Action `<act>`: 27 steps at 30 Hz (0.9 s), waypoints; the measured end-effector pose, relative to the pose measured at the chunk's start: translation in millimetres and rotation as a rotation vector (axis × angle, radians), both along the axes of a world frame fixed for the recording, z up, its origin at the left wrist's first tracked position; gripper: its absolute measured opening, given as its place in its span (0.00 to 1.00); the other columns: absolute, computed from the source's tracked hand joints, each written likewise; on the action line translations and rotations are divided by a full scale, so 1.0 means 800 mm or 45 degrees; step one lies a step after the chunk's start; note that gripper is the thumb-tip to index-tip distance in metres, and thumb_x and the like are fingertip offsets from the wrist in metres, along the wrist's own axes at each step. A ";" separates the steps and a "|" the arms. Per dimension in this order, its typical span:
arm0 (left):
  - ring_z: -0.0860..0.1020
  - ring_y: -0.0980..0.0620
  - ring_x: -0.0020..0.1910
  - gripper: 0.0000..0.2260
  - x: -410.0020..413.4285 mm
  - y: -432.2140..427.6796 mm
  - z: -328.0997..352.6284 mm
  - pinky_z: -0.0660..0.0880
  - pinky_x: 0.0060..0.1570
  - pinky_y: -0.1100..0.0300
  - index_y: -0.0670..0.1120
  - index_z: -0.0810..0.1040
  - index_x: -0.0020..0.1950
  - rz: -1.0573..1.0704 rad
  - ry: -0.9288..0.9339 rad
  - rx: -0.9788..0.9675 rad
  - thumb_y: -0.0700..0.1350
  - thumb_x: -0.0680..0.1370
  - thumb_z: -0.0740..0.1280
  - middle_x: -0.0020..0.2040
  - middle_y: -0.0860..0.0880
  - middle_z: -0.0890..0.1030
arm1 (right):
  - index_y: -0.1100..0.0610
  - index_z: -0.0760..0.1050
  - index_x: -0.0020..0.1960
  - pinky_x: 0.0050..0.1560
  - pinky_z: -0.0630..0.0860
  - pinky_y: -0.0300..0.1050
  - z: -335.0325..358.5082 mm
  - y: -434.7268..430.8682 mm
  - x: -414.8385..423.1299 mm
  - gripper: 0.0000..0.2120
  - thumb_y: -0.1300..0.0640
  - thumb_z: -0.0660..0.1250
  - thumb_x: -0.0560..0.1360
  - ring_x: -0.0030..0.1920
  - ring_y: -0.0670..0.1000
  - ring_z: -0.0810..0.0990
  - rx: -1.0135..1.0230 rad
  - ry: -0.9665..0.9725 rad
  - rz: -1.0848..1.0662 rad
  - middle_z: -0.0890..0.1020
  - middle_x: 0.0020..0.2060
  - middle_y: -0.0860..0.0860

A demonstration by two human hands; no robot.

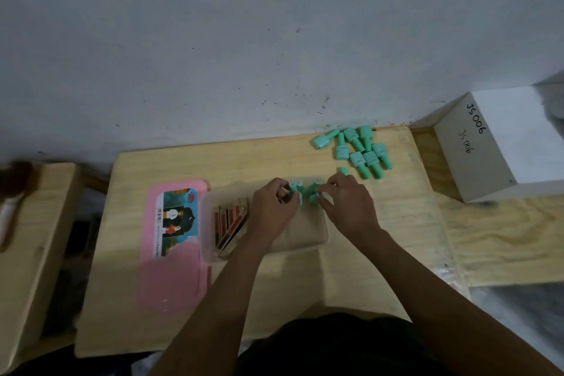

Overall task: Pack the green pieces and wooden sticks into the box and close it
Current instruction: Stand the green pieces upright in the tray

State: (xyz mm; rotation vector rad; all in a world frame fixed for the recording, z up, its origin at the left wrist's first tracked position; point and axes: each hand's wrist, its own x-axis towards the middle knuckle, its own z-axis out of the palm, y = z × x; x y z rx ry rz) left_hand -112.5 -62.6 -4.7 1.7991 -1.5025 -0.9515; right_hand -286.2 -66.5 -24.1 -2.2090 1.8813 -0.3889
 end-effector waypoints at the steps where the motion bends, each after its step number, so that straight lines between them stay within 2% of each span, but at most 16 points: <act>1: 0.74 0.59 0.30 0.06 -0.004 0.002 -0.005 0.69 0.31 0.69 0.46 0.79 0.46 0.003 -0.007 0.027 0.45 0.72 0.72 0.34 0.52 0.78 | 0.52 0.83 0.48 0.39 0.73 0.49 -0.003 0.001 0.001 0.10 0.55 0.76 0.68 0.45 0.56 0.78 -0.016 0.015 -0.027 0.79 0.44 0.52; 4: 0.75 0.58 0.30 0.06 -0.016 0.005 -0.018 0.71 0.32 0.68 0.45 0.78 0.45 0.017 -0.013 0.121 0.44 0.72 0.72 0.34 0.53 0.78 | 0.51 0.84 0.46 0.37 0.73 0.48 -0.006 0.001 0.004 0.11 0.56 0.78 0.65 0.44 0.55 0.78 -0.037 0.042 -0.076 0.79 0.42 0.51; 7: 0.78 0.54 0.33 0.05 -0.027 0.003 -0.027 0.77 0.38 0.57 0.45 0.78 0.45 0.024 -0.029 0.176 0.44 0.72 0.71 0.36 0.51 0.80 | 0.50 0.84 0.48 0.38 0.74 0.48 -0.007 0.000 0.004 0.11 0.55 0.77 0.66 0.45 0.55 0.78 -0.023 0.044 -0.085 0.78 0.43 0.51; 10: 0.79 0.51 0.36 0.04 -0.033 0.003 -0.033 0.79 0.39 0.53 0.46 0.77 0.45 0.034 -0.071 0.202 0.44 0.73 0.70 0.38 0.51 0.81 | 0.50 0.83 0.50 0.39 0.74 0.49 -0.008 -0.001 0.003 0.11 0.55 0.76 0.68 0.46 0.55 0.77 -0.002 0.038 -0.093 0.78 0.45 0.51; 22: 0.79 0.50 0.36 0.03 -0.037 0.003 -0.041 0.70 0.32 0.59 0.46 0.76 0.46 0.056 -0.269 0.144 0.45 0.75 0.68 0.38 0.49 0.82 | 0.52 0.82 0.53 0.40 0.75 0.49 -0.012 0.000 0.003 0.11 0.54 0.73 0.71 0.47 0.54 0.77 0.016 -0.006 -0.102 0.78 0.47 0.52; 27: 0.79 0.49 0.37 0.04 -0.037 0.003 -0.042 0.74 0.33 0.57 0.46 0.76 0.47 0.073 -0.283 0.139 0.46 0.75 0.67 0.40 0.48 0.82 | 0.53 0.82 0.54 0.42 0.76 0.49 -0.013 0.001 0.005 0.11 0.53 0.72 0.72 0.49 0.54 0.76 0.042 -0.034 -0.117 0.77 0.48 0.53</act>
